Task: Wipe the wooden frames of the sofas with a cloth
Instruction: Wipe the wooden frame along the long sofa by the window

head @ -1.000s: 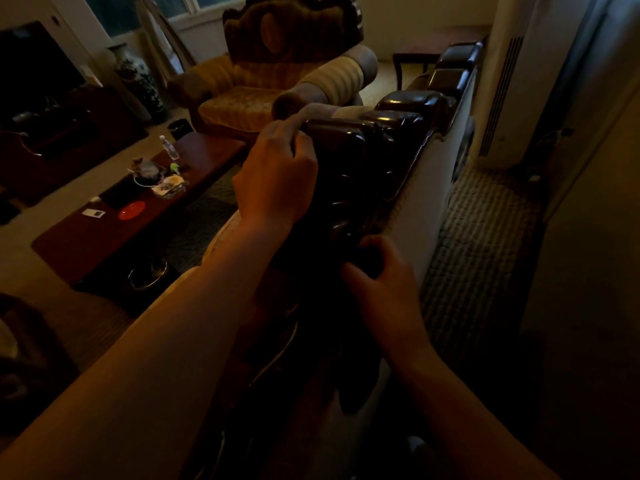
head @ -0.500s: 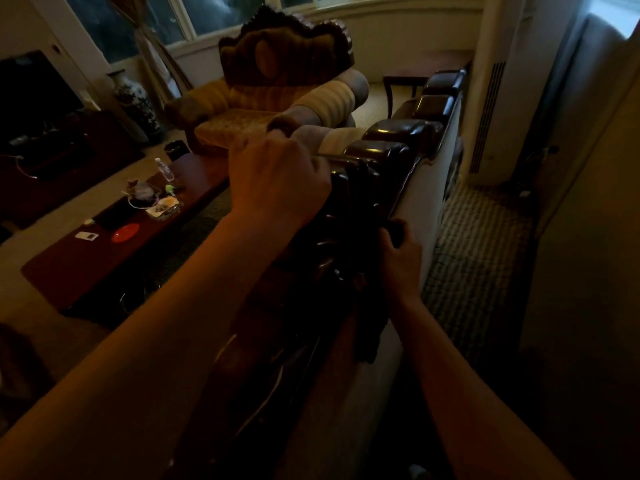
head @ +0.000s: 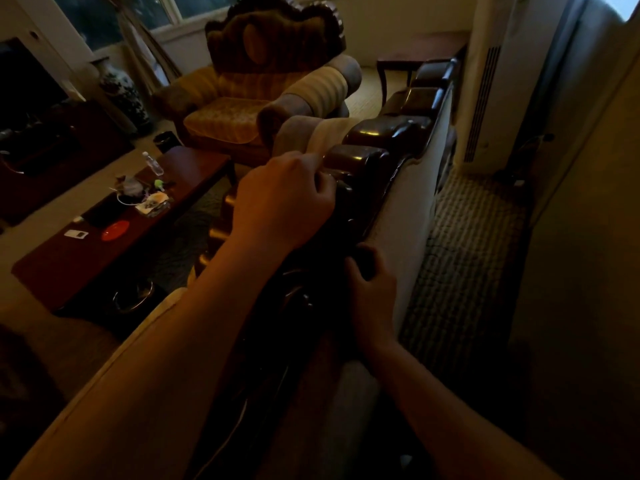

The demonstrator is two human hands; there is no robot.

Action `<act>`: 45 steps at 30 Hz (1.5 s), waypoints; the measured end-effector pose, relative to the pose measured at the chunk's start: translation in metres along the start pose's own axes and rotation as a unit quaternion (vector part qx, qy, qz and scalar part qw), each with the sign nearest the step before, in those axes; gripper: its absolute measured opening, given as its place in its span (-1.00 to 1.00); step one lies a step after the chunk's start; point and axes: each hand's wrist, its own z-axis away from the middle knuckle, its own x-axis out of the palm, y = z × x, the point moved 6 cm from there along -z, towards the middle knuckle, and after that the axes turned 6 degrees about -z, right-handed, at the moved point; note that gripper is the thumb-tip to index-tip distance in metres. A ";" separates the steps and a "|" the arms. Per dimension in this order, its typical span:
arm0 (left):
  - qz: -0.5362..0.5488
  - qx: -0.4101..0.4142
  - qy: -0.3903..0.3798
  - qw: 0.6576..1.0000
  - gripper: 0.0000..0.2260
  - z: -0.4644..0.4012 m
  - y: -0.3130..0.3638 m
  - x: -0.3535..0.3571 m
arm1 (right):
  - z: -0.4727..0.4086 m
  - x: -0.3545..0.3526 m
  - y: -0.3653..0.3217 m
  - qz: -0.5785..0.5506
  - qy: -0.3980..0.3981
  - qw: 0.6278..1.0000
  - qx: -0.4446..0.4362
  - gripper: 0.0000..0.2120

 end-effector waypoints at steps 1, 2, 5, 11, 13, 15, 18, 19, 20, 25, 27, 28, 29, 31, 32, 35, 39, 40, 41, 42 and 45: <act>-0.001 -0.002 0.004 1.000 -0.82 0.000 0.000 0.000 | 0.013 0.002 0.001 -0.002 -0.030 1.000 0.001 -0.82; -0.001 -0.004 0.007 1.000 -0.82 0.001 0.000 -0.001 | 0.028 0.005 0.001 -0.005 -0.057 0.998 0.005 -0.81; 0.000 -0.008 0.012 1.000 -0.80 0.001 -0.001 -0.001 | 0.041 0.009 0.002 0.000 -0.096 0.995 -0.004 -0.75; 0.007 -0.014 0.016 1.000 -0.79 0.000 0.000 0.000 | -0.009 -0.006 0.000 -0.019 -0.062 0.997 0.030 -0.82; 0.010 -0.016 0.012 1.000 -0.79 0.000 0.000 0.001 | 0.011 -0.002 0.005 -0.018 -0.090 0.995 0.038 -0.80; 0.009 -0.017 0.013 1.000 -0.79 0.000 -0.001 0.001 | 0.038 0.004 0.009 -0.036 -0.127 0.990 0.054 -0.77; 0.009 -0.015 0.011 1.000 -0.79 0.000 -0.001 0.002 | 0.039 0.003 0.007 -0.025 -0.139 0.990 0.025 -0.76; 0.009 -0.014 0.010 1.000 -0.79 0.000 -0.001 0.002 | 0.034 0.002 0.004 -0.013 -0.146 0.989 0.016 -0.76; 0.010 -0.014 0.009 1.000 -0.79 -0.001 -0.001 0.002 | 0.030 0.002 0.003 -0.003 -0.155 0.988 0.008 -0.76; 0.009 -0.022 0.009 1.000 -0.78 0.000 -0.001 0.001 | 0.000 -0.011 0.009 -0.079 -0.075 0.991 0.078 -0.80; 0.006 -0.024 0.008 1.000 -0.78 0.000 -0.001 0.001 | 0.002 -0.011 0.008 -0.080 -0.056 0.992 0.085 -0.79; 0.005 -0.024 0.008 1.000 -0.78 0.000 -0.001 0.002 | 0.011 -0.009 0.007 -0.075 -0.063 0.992 0.077 -0.79; 0.006 -0.025 0.008 1.000 -0.78 0.000 -0.001 0.002 | 0.025 -0.006 0.007 -0.068 -0.080 0.992 0.067 -0.78; 0.007 -0.024 0.009 1.000 -0.78 0.000 -0.001 0.002 | 0.054 -0.001 0.008 -0.047 -0.116 0.991 0.045 -0.77; 0.007 -0.022 0.011 1.000 -0.78 0.000 -0.001 0.002 | 0.060 0.000 0.009 -0.038 -0.124 0.991 0.035 -0.81; 0.009 -0.019 0.012 1.000 -0.78 0.001 -0.001 0.001 | 0.043 -0.001 0.008 0.022 -0.115 0.993 -0.010 -0.87; 0.011 -0.017 0.011 1.000 -0.78 0.001 -0.001 0.001 | 0.003 -0.005 0.003 0.050 -0.077 0.995 -0.029 -0.78; 0.010 -0.018 0.011 1.000 -0.78 0.000 -0.001 0.001 | 0.002 -0.005 0.002 0.054 -0.076 0.995 -0.034 -0.76; 0.007 -0.018 0.012 1.000 -0.78 0.001 -0.001 0.001 | 0.004 -0.004 0.001 0.057 -0.079 0.995 -0.038 -0.75; 0.005 -0.019 0.013 1.000 -0.78 0.001 -0.001 0.001 | 0.010 -0.003 0.000 0.058 -0.082 0.994 -0.043 -0.75; 0.006 -0.018 0.013 1.000 -0.78 0.000 -0.002 0.002 | 0.031 -0.001 0.002 0.034 -0.080 0.995 -0.050 -0.74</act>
